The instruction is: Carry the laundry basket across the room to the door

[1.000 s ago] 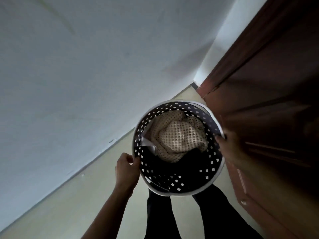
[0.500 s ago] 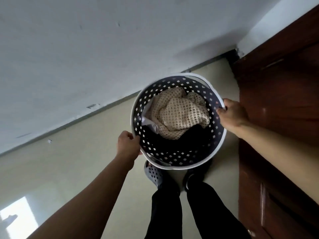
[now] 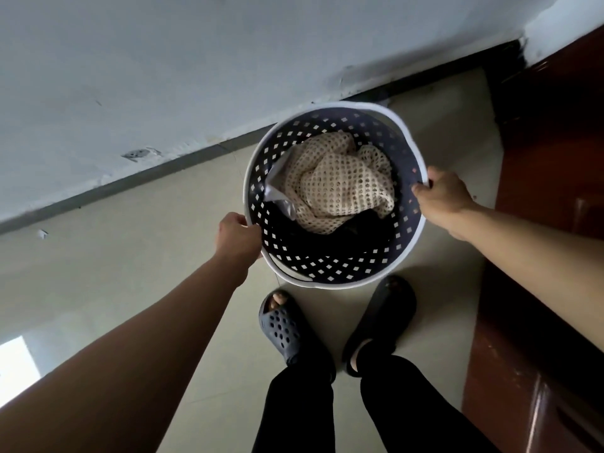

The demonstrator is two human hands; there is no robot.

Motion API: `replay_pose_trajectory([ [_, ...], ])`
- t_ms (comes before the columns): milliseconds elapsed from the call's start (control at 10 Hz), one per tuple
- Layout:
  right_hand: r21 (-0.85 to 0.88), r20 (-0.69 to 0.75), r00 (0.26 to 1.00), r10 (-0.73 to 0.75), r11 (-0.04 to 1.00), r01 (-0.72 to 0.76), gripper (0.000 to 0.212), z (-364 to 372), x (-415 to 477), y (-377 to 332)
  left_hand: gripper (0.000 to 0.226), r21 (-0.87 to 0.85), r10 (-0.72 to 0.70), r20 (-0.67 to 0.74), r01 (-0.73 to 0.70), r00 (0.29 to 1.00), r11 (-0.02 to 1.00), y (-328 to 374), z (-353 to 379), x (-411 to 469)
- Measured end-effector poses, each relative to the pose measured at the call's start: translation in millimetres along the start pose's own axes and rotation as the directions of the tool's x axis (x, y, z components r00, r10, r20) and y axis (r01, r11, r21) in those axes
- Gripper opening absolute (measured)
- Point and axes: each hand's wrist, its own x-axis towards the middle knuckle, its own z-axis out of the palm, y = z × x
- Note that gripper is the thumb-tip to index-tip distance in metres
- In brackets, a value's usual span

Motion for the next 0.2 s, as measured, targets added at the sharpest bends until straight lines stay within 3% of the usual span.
replay_pose_trajectory([
  [100,0.058,0.11,0.992,0.063,0.996,-0.07,0.021,-20.1,-18.2,-3.4,0.032,0.064,-0.03,0.091,0.024,0.995,0.998,9.1,-8.4,-21.7],
  [200,0.122,0.138,0.988,0.07,0.989,-0.087,0.015,-44.7,-54.4,-8.8,0.017,0.134,0.025,0.17,-0.048,0.985,0.99,20.9,-25.3,-59.7],
])
